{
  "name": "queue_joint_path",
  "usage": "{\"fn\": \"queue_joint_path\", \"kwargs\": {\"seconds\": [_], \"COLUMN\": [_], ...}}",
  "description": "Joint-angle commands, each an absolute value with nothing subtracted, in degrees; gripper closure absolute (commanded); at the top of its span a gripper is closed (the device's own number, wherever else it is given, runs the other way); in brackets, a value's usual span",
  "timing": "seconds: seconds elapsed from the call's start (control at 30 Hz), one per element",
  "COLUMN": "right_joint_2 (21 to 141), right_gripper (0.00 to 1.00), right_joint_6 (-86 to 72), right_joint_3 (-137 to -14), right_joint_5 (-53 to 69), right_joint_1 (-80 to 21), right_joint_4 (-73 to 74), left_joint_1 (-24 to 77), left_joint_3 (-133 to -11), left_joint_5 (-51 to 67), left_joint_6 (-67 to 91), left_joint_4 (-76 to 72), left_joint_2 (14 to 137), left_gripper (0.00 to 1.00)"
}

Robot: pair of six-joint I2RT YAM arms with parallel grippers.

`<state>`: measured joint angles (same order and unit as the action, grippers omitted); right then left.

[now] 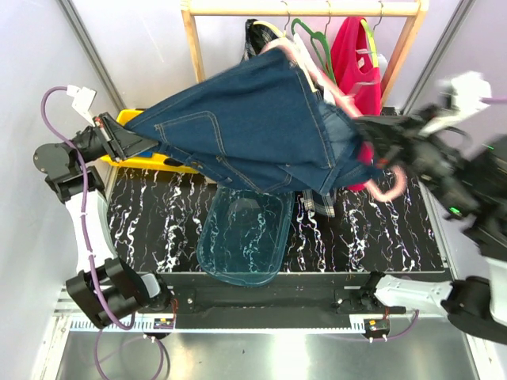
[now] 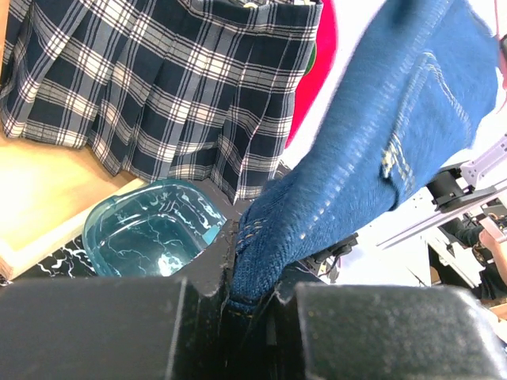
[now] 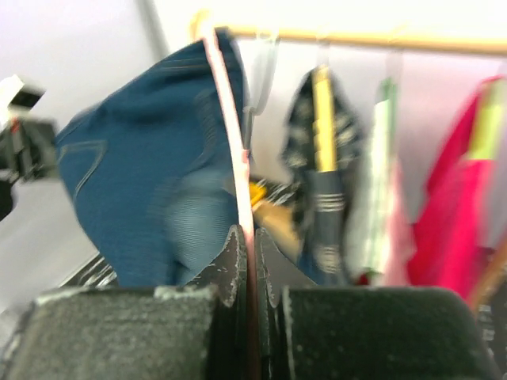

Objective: Remove the skirt from the hanger

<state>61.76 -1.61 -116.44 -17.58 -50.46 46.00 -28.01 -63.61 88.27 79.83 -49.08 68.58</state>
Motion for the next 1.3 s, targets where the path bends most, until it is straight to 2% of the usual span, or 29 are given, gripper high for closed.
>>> {"fn": "queue_joint_path", "kwargs": {"seconds": [0.0, 0.13, 0.2, 0.4, 0.5, 0.57, 0.6, 0.63, 0.77, 0.9, 0.97, 1.0, 1.07, 1.17, 1.2, 1.23, 1.27], "right_joint_2": [52.6, 51.2, 51.2, 51.9, 51.7, 51.2, 50.5, 50.5, 50.0, 50.9, 51.1, 51.3, 51.2, 51.0, 50.9, 51.1, 51.1], "right_gripper": [1.00, 1.00, 1.00, 1.00, 1.00, 1.00, 1.00, 1.00, 1.00, 1.00, 1.00, 1.00, 1.00, 1.00, 1.00, 1.00, 1.00], "right_joint_6": [5.7, 5.5, 4.6, 1.7, 0.4, -1.8, -2.0, -2.5, -3.2, -3.3, -3.5, -3.7, -3.9, -4.7, -5.0, -4.9, -4.9], "right_joint_3": [-117.8, -114.2, -113.7, -111.5, -110.4, -109.7, -109.1, -108.7, -107.7, -108.5, -109.4, -109.8, -110.4, -111.0, -111.1, -111.2, -111.2], "right_joint_5": [-37.9, -38.8, -38.4, -35.9, -34.5, -34.1, -33.9, -34.0, -34.0, -33.2, -32.7, -32.5, -32.0, -30.9, -30.7, -30.4, -30.1], "right_joint_1": [-49.0, -49.0, -49.0, -49.1, -49.0, -49.0, -49.0, -49.0, -49.0, -49.0, -49.0, -49.0, -49.0, -49.0, -49.0, -49.0, -49.0], "right_joint_4": [35.3, 34.7, 34.7, 34.8, 35.1, 35.1, 35.2, 35.3, 35.6, 35.7, 35.7, 35.7, 35.9, 36.4, 36.5, 36.7, 36.9], "left_joint_1": [-29.8, -24.1, -17.3, -2.3, 3.0, 6.2, 7.3, 9.1, 9.7, 12.3, 12.8, 12.8, 12.8, 12.8, 12.8, 12.8, 12.8], "left_joint_3": [-62.6, -63.4, -64.8, -67.2, -67.8, -74.1, -77.3, -80.5, -83.0, -74.1, -69.8, -68.9, -66.5, -65.0, -65.1, -65.8, -68.3], "left_joint_5": [96.8, 96.5, 96.2, 86.8, 84.1, 82.5, 80.5, 79.8, 80.1, 79.0, 77.8, 75.6, 72.4, 68.6, 67.6, 66.8, 64.8], "left_joint_6": [79.9, 80.2, 79.4, 78.6, 68.8, 55.1, 48.3, 38.8, 38.9, 36.7, 28.4, 23.8, 10.9, 1.6, -1.1, -2.2, -3.1], "left_joint_4": [-52.2, -52.2, -50.4, -44.4, -32.9, -15.7, 1.1, 6.5, 9.1, 13.1, 19.3, 28.7, 37.3, 45.9, 48.3, 49.5, 50.6], "left_joint_2": [67.1, 63.8, 62.3, 65.9, 67.0, 66.9, 67.0, 67.0, 67.0, 65.1, 64.6, 64.7, 65.7, 67.7, 69.2, 70.0, 71.0], "left_gripper": [1.00, 1.00, 1.00, 1.00, 1.00, 1.00, 1.00, 1.00, 1.00, 0.98, 0.99, 0.99, 0.99, 0.77, 0.63, 0.55, 0.41]}}
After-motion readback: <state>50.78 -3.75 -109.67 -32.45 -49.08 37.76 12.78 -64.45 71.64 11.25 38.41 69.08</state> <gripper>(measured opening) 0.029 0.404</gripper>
